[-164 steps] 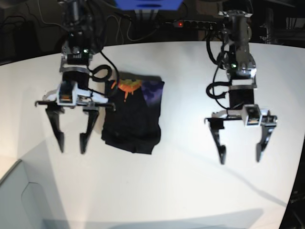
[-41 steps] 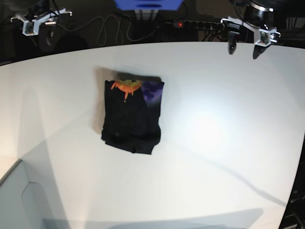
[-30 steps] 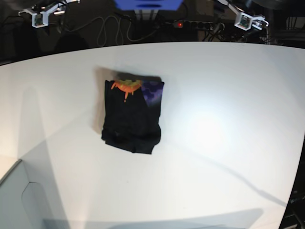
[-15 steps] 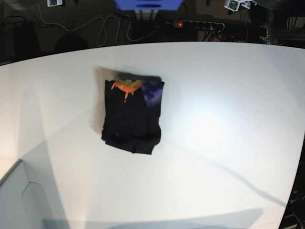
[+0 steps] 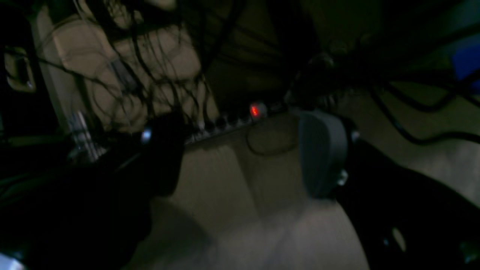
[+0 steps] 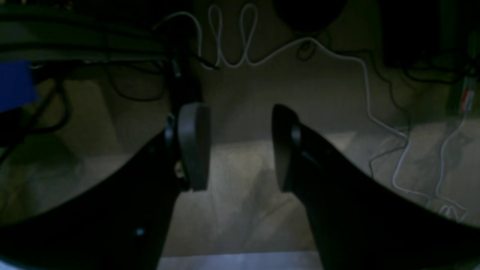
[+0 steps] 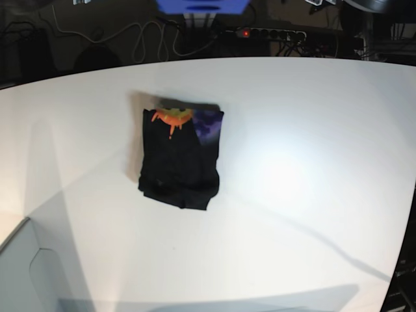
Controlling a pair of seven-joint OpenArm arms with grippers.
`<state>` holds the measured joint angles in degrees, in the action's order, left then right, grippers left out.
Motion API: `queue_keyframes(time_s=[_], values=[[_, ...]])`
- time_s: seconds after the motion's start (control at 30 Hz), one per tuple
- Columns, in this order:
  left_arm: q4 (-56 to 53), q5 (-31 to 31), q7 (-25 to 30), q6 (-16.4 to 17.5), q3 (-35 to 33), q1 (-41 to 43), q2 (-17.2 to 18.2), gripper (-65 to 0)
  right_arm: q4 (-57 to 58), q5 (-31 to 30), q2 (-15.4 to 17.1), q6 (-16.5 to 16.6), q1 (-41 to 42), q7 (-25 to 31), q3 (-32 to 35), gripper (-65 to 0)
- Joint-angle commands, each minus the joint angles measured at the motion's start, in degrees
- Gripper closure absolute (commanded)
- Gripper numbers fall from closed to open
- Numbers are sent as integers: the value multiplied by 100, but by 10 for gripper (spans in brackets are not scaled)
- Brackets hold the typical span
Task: Fold the T-shirt properly
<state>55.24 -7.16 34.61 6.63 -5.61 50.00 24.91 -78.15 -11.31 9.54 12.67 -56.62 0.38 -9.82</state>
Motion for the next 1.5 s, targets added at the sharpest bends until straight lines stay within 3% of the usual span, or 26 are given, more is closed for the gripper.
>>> queue_keyframes(time_s=[0.0, 0.07, 0.2, 0.3, 0.63, 0.93, 1.13, 1.33, 1.47], values=[[-377, -9, 403, -8, -103, -37, 46, -454, 74, -25, 35, 39, 5, 80, -15, -243], [-1151, -36, 957, -8, -358, -380, 37, -454, 373, -25, 35, 39, 251, 80, 90, -243], [-2364, -62, 1554, -8, -842, -995, 11, -454, 997, -25, 35, 48, 752, 89, 169, -243], [-2988, -62, 1897, -8, -1035, -1373, -104, -454, 1472, -16, 26, 48, 1042, 450, 169, -243], [-3806, -9, 1932, -8, -1070, -2217, -359, -454, 3890, -16, 9, 56, 2317, 1663, 178, -243], [-4694, -9, 1906, -8, -1817, -2859, -587, -454, 4865, -16, -88, 13, 3003, 2322, 1233, -243], [-4597, -18, 420, 0, -1967, -2947, -728, -455, 5578, -43, -246, 4, 3618, 2208, 1242, -243], [-4175, -62, -301, 0, -1949, -2965, -754, -455, 5604, -16, -264, 4, 3671, 2120, 1251, -243], [-4210, -18, -1004, 0, -1984, -3272, -992, -455, 5613, -16, -246, 4, 3803, 1900, 1259, -243]])
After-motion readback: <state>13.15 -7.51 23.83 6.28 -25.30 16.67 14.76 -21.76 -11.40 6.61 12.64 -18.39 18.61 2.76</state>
